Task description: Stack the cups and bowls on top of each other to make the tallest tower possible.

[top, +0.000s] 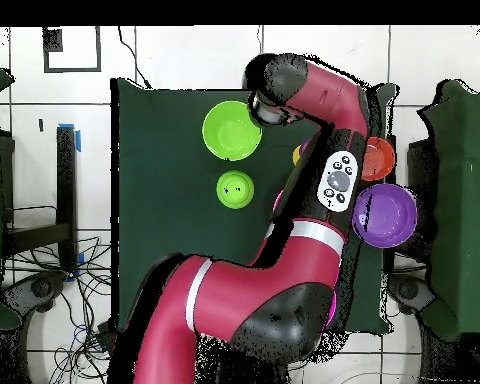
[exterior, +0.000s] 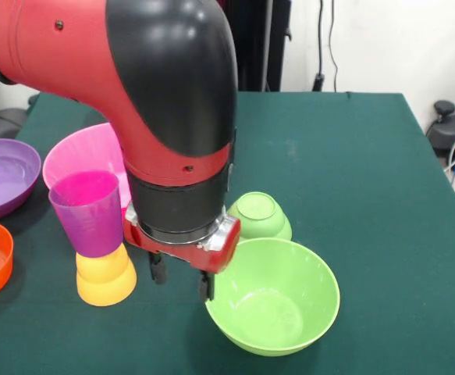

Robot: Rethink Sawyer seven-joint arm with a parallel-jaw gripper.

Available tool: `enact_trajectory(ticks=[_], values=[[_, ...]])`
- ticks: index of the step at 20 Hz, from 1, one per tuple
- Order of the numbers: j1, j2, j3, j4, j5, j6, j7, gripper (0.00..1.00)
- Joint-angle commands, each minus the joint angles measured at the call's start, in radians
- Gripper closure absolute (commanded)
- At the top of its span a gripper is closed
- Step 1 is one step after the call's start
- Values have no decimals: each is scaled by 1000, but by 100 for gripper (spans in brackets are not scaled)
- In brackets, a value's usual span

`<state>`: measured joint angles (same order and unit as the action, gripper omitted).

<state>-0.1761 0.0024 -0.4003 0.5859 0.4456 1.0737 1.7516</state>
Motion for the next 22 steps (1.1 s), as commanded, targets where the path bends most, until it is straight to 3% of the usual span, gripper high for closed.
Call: enact_trajectory(ticks=[1, 4, 8, 11, 18, 22], values=[[24, -15, 153, 106, -75, -4, -160, 0], [25, -12, 154, 98, -82, 3, -147, 0], [12, -11, 163, 163, -119, -92, -156, 0], [-2, 39, 162, 119, -151, -99, -176, 0], [-17, 123, 193, 18, -151, -75, -128, 0], [-8, 132, 200, -7, -135, -49, -102, 0]])
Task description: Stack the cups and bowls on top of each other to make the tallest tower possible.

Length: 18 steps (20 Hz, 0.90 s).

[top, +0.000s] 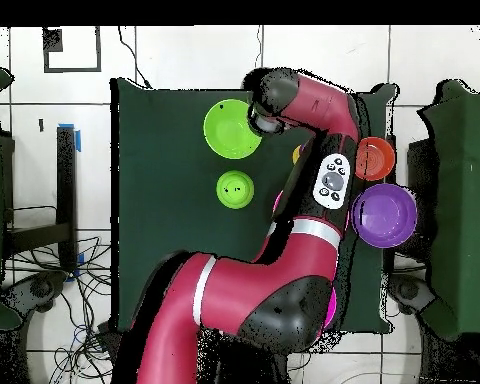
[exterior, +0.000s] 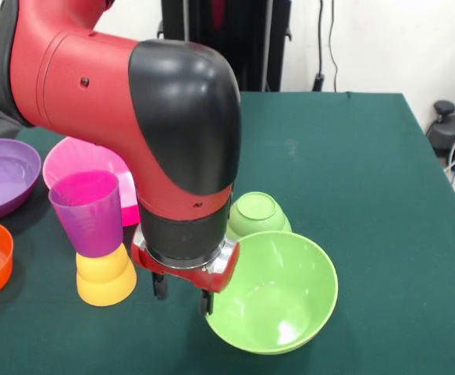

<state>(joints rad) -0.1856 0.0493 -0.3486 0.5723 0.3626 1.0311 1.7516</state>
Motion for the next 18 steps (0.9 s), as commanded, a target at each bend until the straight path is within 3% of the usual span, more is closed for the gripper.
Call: enact_trajectory(ticks=[1, 12, 18], values=[[8, 75, 146, 9, -45, 12, -85, 0], [30, -15, 135, 52, -28, 137, -67, 0], [31, -27, 145, 45, -20, 168, -59, 0]])
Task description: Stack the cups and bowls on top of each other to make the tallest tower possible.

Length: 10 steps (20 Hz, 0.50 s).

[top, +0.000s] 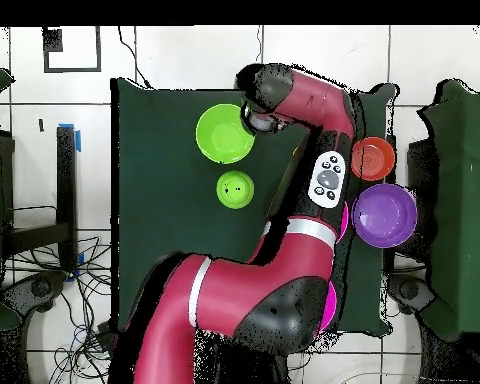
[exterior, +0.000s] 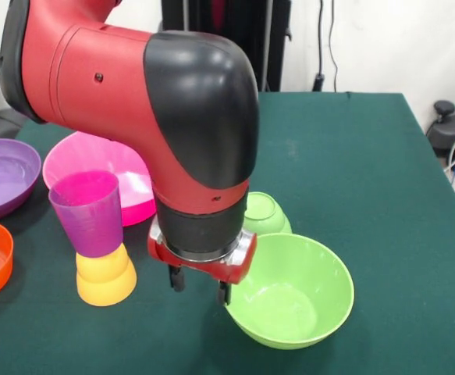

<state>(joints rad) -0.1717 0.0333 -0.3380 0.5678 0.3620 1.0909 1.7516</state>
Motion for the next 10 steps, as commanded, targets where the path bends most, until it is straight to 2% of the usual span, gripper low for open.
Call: enact_trajectory(ticks=[1, 6, 10], values=[[18, -13, 135, 46, -18, 116, -56, 0], [25, -43, 150, 69, -7, 122, -42, 0], [28, -29, 169, 63, 1, 98, -21, 0]])
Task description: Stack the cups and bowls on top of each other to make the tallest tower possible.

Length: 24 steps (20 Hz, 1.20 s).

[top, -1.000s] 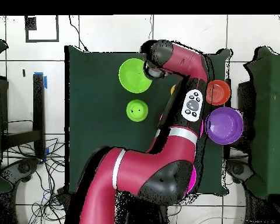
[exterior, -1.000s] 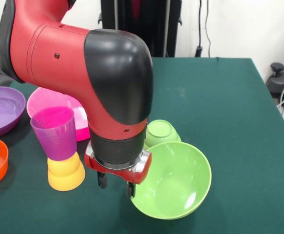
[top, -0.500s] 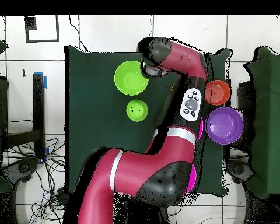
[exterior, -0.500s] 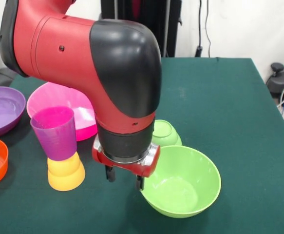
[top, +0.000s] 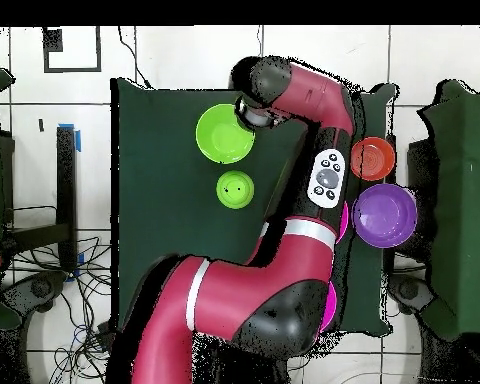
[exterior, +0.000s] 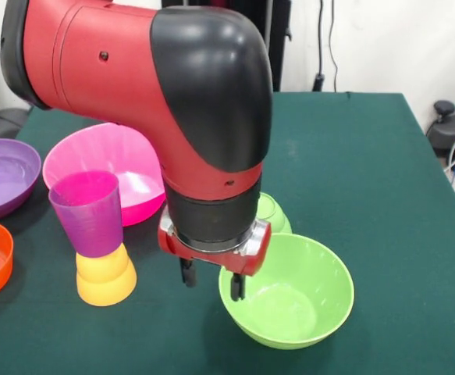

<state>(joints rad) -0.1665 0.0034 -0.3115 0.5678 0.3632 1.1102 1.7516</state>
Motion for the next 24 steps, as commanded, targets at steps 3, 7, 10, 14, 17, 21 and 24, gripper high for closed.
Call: enact_trajectory(ticks=[3, 7, 10, 14, 17, 21, 24], values=[[22, 24, 155, 46, -7, 50, -21, 0], [15, 90, 161, -9, -16, 13, -16, 0], [12, 115, 179, -28, -1, 11, -7, 0], [11, 148, 175, -69, -2, 19, -11, 0], [8, 169, 186, -82, 2, 5, -18, 0], [5, 187, 188, -100, -4, -4, -29, 0], [10, 201, 158, -133, -26, 16, -36, 100]])
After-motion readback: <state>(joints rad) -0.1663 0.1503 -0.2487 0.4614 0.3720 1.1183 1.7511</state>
